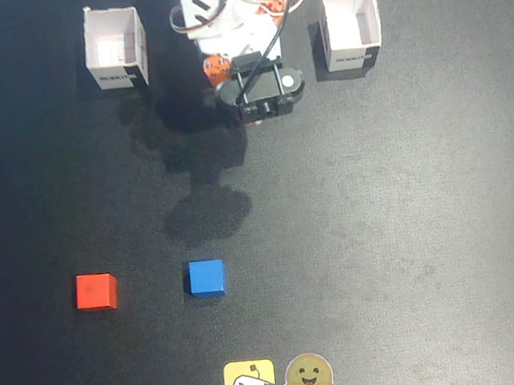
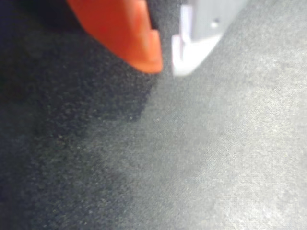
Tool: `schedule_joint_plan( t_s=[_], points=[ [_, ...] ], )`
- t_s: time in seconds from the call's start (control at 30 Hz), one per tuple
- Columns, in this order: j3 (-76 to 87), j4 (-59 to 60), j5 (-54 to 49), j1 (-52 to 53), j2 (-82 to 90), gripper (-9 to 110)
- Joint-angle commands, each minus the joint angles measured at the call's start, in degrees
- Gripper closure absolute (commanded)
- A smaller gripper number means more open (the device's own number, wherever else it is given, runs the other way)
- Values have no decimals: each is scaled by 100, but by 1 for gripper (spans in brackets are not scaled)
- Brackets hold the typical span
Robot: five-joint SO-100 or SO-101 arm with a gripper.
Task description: Put the red cube in the right box and the blue cube in the left box.
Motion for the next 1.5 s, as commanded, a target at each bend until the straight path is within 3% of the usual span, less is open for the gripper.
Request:
schedule_joint_plan(
  t_s=[0.0,0.7,1.47],
  points=[
    [-18,-18,53,18,62,101],
    [-580,-202,9,-97,-167,101],
    [-3067,-668,-396,1415,-3612,101]
  ],
)
